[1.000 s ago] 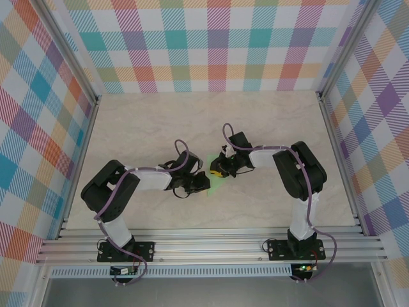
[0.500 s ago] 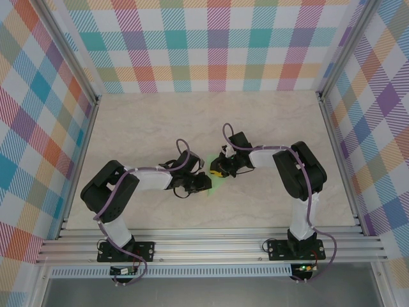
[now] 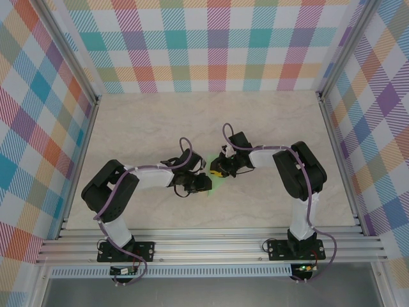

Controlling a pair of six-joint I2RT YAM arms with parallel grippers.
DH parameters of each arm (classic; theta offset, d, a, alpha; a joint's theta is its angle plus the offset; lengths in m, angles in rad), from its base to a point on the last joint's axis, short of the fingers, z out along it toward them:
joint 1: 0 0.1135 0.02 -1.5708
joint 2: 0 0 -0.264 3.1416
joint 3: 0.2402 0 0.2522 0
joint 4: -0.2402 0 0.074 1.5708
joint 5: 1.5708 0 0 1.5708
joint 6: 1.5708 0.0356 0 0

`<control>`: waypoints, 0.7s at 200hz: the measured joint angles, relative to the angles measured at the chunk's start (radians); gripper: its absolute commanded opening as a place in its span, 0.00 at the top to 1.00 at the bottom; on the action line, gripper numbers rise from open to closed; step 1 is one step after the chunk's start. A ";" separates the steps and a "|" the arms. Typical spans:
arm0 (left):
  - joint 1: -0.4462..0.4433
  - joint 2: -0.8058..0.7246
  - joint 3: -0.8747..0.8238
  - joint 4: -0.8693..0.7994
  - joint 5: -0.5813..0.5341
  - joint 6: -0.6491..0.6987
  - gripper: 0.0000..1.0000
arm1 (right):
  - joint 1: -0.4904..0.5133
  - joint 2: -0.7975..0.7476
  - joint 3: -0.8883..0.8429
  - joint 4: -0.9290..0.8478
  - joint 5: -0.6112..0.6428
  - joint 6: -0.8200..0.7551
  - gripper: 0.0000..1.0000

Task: Fold a paper plane with a square sheet of paper (pick it up from the middle)
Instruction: Fourth fold the wing at the center of the table.

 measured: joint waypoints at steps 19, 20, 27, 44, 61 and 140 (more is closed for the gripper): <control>-0.005 0.007 0.021 -0.039 -0.016 0.013 0.82 | 0.000 0.000 0.000 0.000 0.000 0.000 0.81; -0.005 0.007 0.021 -0.040 -0.016 0.016 0.82 | 0.000 0.000 0.000 0.000 0.000 0.000 0.81; -0.006 0.008 0.024 -0.048 -0.019 0.021 0.83 | 0.000 0.000 0.000 0.000 0.000 0.000 0.81; -0.009 0.013 0.035 -0.066 -0.027 0.034 0.83 | 0.000 0.000 0.000 0.000 0.000 0.000 0.81; -0.010 0.017 0.040 -0.076 -0.032 0.041 0.85 | 0.000 0.001 0.000 0.000 0.000 0.000 0.81; -0.024 0.034 0.084 -0.143 -0.067 0.076 0.88 | 0.000 0.004 0.002 -0.001 -0.007 0.000 0.81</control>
